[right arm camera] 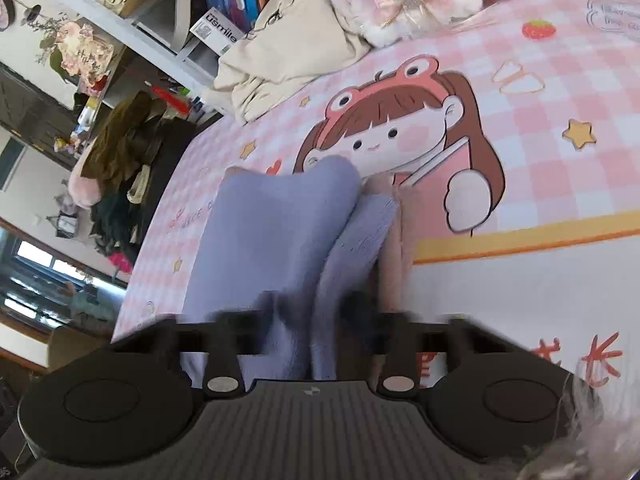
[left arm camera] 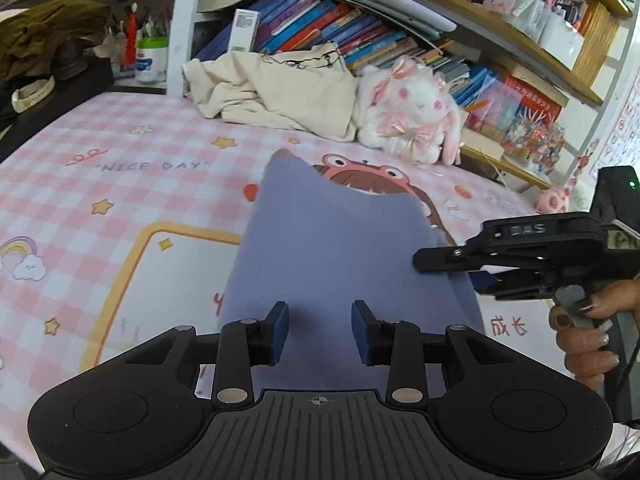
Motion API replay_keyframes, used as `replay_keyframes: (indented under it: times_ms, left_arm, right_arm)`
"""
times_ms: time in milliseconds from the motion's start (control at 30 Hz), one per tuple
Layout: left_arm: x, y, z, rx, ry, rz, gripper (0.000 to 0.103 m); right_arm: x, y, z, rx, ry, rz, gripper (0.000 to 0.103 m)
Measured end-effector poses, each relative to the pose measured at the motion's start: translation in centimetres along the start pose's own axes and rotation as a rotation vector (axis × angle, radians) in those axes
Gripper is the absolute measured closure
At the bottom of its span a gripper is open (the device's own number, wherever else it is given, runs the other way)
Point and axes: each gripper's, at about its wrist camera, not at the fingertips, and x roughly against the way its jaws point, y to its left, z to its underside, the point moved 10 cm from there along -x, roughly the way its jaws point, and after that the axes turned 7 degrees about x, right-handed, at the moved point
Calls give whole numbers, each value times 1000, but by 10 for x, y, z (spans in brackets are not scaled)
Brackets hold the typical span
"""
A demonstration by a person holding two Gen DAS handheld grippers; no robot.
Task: Fold clothes
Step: 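Release the folded sweater with both grippers and pull them back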
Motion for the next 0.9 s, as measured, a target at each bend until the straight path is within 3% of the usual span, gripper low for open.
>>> replay_keyframes:
  times_ms: [100,167,300,367,500,533,700,833,900]
  left_arm:
    - [-10,-2,8,-38,34,-15,68]
    - [-13,-2,11,-34,38,-13,68]
    - [-13,1,11,13,48,11,68]
    - [-11,1,11,12,47,5,68]
    - [4,-3,8,13,13,-22,67]
    - [10,-4,7,17,-3,-25,63]
    - [37,-9,5,60,-71,-46,49]
    - [51,-15,14,57,-91,-91,29]
    - [54,-19,20,44,-86,-105,24]
  right_arm:
    - [23,34,-11,198,-116,-42,87]
    - [21,37,-8,261,-105,5,87]
    - [-12,-5,3,112,-1,66,85]
    - [-9,-2,3,130,6,73,81]
    - [10,14,6,218,13,98,53]
    - [16,17,10,241,13,101,46]
    - [47,30,35,348,14,143,30]
    - [65,32,62,438,9,236,15]
    - [70,32,74,471,20,275,14]
